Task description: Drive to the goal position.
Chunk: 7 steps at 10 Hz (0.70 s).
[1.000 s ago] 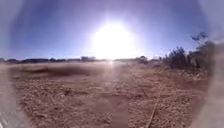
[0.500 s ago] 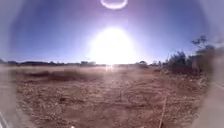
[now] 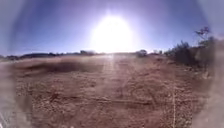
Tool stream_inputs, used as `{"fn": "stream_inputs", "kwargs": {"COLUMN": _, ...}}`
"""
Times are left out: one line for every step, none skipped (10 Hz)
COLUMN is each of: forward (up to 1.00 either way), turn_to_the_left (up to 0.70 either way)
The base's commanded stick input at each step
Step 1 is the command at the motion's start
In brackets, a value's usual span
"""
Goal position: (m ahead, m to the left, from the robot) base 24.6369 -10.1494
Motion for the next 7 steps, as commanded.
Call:
{"fn": "stream_inputs", "kwargs": {"forward": 0.50, "turn_to_the_left": 0.00}}
{"fn": "stream_inputs", "kwargs": {"forward": 0.50, "turn_to_the_left": 0.00}}
{"fn": "stream_inputs", "kwargs": {"forward": 0.50, "turn_to_the_left": 0.00}}
{"fn": "stream_inputs", "kwargs": {"forward": 0.50, "turn_to_the_left": 0.00}}
{"fn": "stream_inputs", "kwargs": {"forward": 0.50, "turn_to_the_left": 0.00}}
{"fn": "stream_inputs", "kwargs": {"forward": 0.50, "turn_to_the_left": 0.00}}
{"fn": "stream_inputs", "kwargs": {"forward": 0.50, "turn_to_the_left": 0.00}}
